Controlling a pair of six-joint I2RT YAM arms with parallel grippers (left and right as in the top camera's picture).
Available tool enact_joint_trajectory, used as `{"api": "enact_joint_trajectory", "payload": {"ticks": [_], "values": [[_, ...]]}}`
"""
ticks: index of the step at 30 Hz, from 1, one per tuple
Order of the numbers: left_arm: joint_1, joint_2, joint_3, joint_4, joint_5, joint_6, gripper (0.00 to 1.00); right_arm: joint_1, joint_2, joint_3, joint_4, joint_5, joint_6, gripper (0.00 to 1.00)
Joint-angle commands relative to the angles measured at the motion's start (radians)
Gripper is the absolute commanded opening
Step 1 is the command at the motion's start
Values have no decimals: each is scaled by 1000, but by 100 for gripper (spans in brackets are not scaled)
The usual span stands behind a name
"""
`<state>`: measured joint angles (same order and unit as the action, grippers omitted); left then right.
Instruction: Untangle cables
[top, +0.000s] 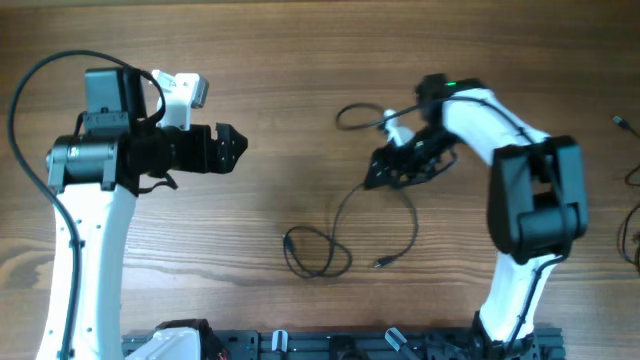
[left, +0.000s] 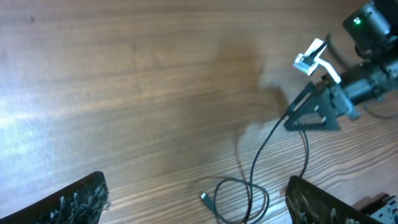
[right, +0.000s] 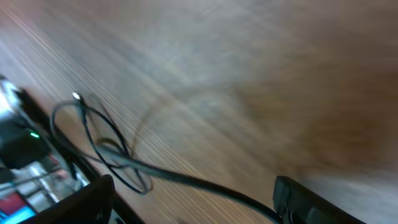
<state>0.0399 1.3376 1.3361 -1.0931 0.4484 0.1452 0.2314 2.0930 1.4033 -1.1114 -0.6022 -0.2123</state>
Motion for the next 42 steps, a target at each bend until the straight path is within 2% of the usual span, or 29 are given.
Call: {"api": "enact_joint_trajectory", "payload": {"ticks": [1,14,16,17,19,22,25,26,28,32,35,39,42], "values": [[-5,45,-3,-14,-20,-31,94,80,16,9,-14,76,80,84],[-5,68,-3,-26,-11,-31,93,283,16,9,60,86,201,84],[-5,68,-3,-27,0,-31,93,297,16,9,106,86,251,75],[-5,68,-3,-27,6,-31,93,299,16,9,129,85,280,63],[-5,68,-3,-32,7,-31,92,300,16,11,163,86,328,4],[-5,68,-3,-46,7,-31,92,298,8,11,196,82,373,4],[-5,68,-3,-55,8,-31,86,298,-19,19,198,82,372,4],[-5,68,-3,-56,10,-31,83,298,-36,25,199,82,373,4],[-5,68,-3,-58,35,-31,68,298,-93,48,196,82,372,4],[-5,68,-3,-84,103,-31,47,298,-238,123,182,83,372,4],[-5,68,-3,-125,179,-30,29,298,-410,196,183,95,373,4],[-5,68,-3,-138,244,-30,15,298,-605,246,183,207,389,5],[-5,68,-3,-138,251,-26,13,298,-743,246,172,312,403,5]]}}
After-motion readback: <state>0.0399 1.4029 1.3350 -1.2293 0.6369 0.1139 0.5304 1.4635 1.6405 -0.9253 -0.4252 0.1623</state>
